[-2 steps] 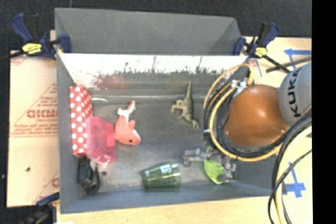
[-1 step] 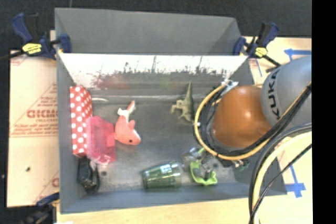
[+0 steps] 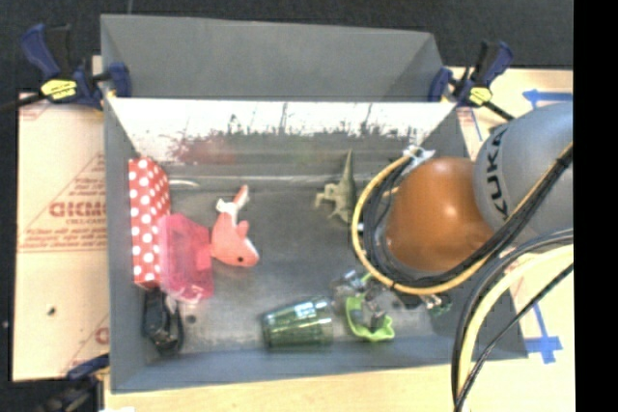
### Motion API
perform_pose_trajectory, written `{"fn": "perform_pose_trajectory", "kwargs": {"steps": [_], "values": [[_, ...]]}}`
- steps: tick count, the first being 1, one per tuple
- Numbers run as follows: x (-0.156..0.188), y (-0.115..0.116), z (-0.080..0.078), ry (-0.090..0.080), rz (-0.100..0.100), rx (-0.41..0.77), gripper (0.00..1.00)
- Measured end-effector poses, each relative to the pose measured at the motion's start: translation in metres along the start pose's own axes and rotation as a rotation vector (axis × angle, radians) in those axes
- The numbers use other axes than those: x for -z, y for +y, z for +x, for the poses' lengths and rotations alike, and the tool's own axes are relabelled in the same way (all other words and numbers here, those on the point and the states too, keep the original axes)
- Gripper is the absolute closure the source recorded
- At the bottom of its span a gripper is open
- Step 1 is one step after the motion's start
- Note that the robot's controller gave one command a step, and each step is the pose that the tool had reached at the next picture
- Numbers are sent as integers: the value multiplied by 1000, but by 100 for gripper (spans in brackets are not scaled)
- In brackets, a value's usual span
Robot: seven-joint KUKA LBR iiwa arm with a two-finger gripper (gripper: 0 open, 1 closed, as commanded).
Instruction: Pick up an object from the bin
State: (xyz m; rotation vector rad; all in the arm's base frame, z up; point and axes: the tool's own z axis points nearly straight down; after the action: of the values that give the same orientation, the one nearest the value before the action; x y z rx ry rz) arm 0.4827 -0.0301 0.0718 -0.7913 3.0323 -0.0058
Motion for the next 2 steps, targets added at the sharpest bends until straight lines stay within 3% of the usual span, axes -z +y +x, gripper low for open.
{"fn": "perform_pose_trajectory", "kwargs": {"steps": [2], "values": [[13, -1, 0, -1, 1, 1, 100]]}}
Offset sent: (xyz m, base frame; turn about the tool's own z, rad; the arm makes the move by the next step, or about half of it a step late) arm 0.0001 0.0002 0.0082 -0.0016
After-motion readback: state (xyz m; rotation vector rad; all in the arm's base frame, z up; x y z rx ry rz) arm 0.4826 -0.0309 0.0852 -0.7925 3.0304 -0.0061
